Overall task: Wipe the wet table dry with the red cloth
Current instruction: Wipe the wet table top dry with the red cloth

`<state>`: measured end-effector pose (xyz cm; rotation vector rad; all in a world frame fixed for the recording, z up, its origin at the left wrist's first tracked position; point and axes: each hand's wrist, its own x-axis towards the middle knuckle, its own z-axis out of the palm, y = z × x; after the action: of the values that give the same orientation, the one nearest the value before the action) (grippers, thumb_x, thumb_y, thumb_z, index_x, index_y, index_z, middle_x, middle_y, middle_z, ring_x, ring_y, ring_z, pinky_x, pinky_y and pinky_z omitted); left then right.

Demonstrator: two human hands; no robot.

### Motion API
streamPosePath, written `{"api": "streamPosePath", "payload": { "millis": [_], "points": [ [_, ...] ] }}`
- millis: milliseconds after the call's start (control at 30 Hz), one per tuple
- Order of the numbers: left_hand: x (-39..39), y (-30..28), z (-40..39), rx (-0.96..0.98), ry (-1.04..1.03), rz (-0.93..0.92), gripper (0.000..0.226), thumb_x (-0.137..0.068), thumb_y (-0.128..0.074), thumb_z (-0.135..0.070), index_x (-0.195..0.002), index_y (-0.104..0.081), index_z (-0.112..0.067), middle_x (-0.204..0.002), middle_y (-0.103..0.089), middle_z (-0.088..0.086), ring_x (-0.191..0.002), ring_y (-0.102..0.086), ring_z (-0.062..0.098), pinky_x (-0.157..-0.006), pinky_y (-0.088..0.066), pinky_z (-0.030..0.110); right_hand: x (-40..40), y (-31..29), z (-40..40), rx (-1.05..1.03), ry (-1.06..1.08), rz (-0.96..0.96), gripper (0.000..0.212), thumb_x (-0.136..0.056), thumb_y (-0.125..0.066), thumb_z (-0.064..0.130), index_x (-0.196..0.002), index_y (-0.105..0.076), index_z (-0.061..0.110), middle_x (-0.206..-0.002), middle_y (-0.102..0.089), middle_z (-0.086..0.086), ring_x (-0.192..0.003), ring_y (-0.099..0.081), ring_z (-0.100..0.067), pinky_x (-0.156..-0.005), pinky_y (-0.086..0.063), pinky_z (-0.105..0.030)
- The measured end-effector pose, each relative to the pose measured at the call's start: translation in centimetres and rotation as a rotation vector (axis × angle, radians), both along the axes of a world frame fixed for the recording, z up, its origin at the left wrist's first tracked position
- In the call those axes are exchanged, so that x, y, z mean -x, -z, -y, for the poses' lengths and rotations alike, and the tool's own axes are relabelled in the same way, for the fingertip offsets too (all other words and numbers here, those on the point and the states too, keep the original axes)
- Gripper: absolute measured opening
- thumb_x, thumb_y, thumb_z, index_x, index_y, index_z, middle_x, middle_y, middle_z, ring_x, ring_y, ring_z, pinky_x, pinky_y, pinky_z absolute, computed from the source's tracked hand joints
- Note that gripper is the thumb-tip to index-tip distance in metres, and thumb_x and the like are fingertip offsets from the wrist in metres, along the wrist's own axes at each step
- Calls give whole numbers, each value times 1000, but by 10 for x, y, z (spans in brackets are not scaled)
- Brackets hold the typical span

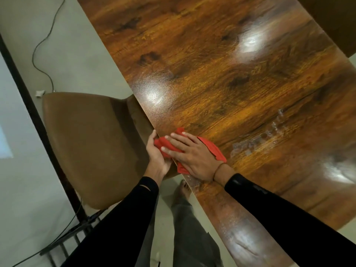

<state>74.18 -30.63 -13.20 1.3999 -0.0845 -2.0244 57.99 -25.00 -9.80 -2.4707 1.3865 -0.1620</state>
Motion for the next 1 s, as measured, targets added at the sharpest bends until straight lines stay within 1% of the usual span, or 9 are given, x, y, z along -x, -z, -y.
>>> {"api": "streamPosePath", "payload": {
  "millis": [100,267,333,467,633,733,833,900,1000],
  "points": [
    [-2,-1,-18,-52,-44,16,66,-99,-62,-56,-139,-69,-3,-132,-74,20,-124,-70,41,-117,-51,56,18,3,-34,-32,-168,-35,60,-112,-44,35,-170,-29,29,-179,-18,-6,-167,-12,-26,-135,-13,-52],
    [0,0,-53,-151,-50,17,52,-102,-62,-54,-124,-75,-8,-128,-76,23,-116,-75,38,-111,-55,58,58,5,-29,-62,-491,-131,66,-113,-40,40,-173,-14,32,-181,-9,-7,-168,-3,-24,-134,-9,-53],
    [4,0,-57,-150,-44,-10,58,-104,-57,-57,-132,-68,-8,-122,-79,21,-114,-77,36,-100,-62,56,68,8,-4,-59,-454,-150,63,-115,-32,38,-173,-9,33,-181,-5,-8,-168,-1,-24,-134,-9,-53],
    [12,4,-40,-58,-59,-39,69,-107,-46,-60,-150,-61,-8,-144,-68,22,-137,-64,40,-120,-46,60,67,0,33,-13,-92,-153,57,-116,-28,38,-172,-19,32,-180,-13,-8,-168,-8,-25,-136,-11,-49],
    [11,0,-5,8,-120,29,66,-107,-50,-56,-149,-61,-6,-147,-67,20,-140,-62,38,-125,-42,55,-2,-1,-7,5,369,-62,65,-106,-43,31,-169,-32,25,-177,-23,-13,-166,-16,-31,-132,-18,-55],
    [14,-5,1,-1,-127,29,67,-105,-54,-57,-148,-64,-6,-148,-65,23,-136,-64,40,-121,-46,59,-19,7,-57,6,229,-43,69,-106,-49,25,-171,-27,25,-179,-19,-12,-167,-12,-30,-134,-13,-54],
    [11,-2,-8,-9,-31,42,68,-104,-53,-65,-143,-68,-11,-138,-72,21,-128,-70,41,-113,-53,59,8,9,-85,-16,19,-74,67,-112,-48,34,-172,-19,29,-180,-11,-10,-168,-5,-28,-136,-6,-51],
    [9,0,-22,-30,-21,16,72,-102,-52,-70,-144,-66,-13,-138,-72,20,-131,-68,42,-116,-50,60,33,9,-85,-26,-73,-75,63,-115,-41,37,-173,-16,30,-181,-7,-9,-168,-3,-27,-135,-8,-52],
    [22,1,-41,0,35,-83,84,-97,-47,-79,-149,-62,-14,-146,-68,19,-136,-65,40,-121,-43,59,68,7,-63,-35,-1,-58,62,-113,-41,32,-172,-21,30,-180,-11,-9,-168,-8,-27,-134,-14,-53]
  ]
}}
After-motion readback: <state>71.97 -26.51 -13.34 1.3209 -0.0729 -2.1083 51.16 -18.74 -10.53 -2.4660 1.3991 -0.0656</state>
